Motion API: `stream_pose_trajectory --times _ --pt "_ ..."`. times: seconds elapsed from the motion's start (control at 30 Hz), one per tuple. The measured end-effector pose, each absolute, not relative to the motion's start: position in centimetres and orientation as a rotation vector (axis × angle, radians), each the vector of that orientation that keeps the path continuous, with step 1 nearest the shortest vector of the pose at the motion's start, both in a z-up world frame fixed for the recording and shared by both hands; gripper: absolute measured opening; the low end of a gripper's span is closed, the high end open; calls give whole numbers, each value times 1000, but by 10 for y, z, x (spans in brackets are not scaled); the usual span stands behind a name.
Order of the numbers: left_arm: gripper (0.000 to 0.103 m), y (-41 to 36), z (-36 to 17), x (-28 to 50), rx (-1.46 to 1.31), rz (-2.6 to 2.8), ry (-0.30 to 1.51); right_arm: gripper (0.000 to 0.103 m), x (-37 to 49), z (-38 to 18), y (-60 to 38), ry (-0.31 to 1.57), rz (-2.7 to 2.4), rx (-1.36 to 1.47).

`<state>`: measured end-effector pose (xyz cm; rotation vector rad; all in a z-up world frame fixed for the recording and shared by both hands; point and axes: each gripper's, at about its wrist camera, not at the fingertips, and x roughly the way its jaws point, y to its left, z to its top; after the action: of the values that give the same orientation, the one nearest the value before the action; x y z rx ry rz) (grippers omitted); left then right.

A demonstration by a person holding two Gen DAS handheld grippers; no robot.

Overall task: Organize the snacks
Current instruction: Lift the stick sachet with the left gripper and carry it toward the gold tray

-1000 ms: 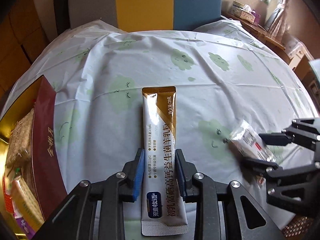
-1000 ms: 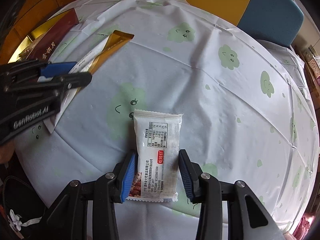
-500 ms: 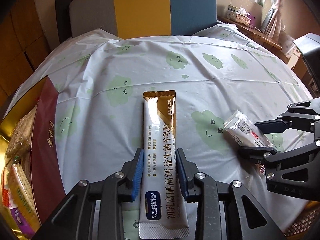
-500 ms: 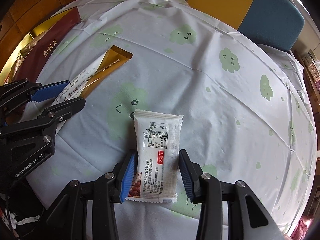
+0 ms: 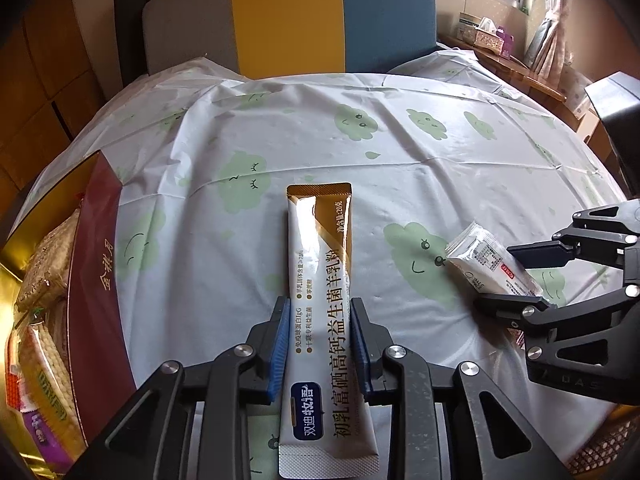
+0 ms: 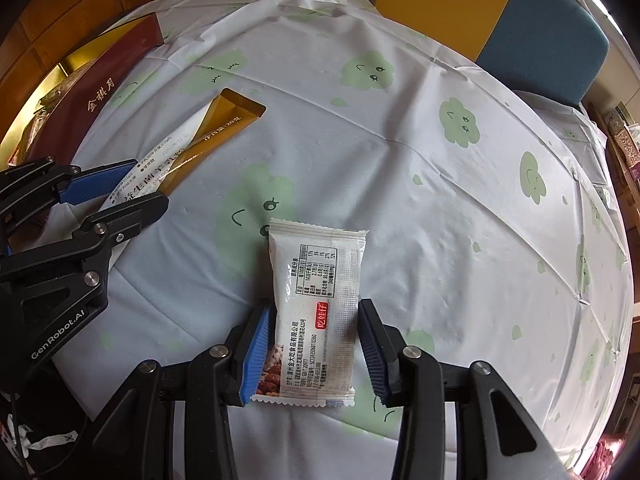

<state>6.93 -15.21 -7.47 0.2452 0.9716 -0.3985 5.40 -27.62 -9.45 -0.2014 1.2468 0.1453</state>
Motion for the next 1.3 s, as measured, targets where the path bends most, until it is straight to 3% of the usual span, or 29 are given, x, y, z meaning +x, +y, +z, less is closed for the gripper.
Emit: stream_pose_trajectory --times 0.67,1.3 --pt "28 -113 -15 41 174 -355 879 43 48 -95 -272 1218 142 -226" --pt "28 -38 5 32 74 -236 861 43 37 -91 -268 1198 136 -234"
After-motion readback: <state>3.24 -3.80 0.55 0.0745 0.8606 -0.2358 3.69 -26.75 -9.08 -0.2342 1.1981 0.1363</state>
